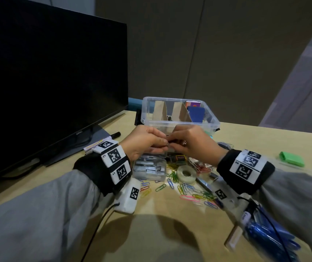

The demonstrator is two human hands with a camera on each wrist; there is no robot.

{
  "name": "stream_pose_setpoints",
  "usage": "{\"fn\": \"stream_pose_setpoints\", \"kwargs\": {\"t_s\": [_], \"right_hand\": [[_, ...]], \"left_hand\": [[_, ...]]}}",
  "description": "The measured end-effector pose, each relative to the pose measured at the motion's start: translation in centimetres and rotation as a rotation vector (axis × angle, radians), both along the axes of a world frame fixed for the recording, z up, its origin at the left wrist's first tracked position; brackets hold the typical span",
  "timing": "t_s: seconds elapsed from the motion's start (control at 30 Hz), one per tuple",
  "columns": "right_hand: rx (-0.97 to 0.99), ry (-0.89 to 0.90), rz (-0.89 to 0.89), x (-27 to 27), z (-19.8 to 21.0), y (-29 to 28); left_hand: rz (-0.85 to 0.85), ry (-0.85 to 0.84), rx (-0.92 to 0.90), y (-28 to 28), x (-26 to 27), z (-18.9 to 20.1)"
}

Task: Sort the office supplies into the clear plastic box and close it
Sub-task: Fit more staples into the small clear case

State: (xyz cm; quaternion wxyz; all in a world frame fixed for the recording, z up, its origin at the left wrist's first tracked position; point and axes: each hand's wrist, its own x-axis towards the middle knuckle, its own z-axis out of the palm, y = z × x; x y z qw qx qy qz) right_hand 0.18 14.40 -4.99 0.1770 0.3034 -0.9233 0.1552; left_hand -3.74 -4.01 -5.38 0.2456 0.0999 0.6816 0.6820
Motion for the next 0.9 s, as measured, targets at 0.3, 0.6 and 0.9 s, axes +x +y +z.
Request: {"fn": "stream_pose_setpoints", "kwargs": {"t_s": [0.3,0.6,0.9], "right_hand": [[0.277,-0.146,-0.022,-1.0,-1.3,-4.0],[0.442,-0.252,-0.133,-0.6,-2.2,-4.6],[0.517,-0.274,-0.199,-0.5,-2.8,-5.4]], "left_hand": [[-0.045,0.326,-0.559,-2.8,0.5,-0.5],[-0.540,0.834,-1.266,-3.5,1.6,-3.0],[-0.723,0.895,-1.469,-3.7,2.1,-3.1]]}}
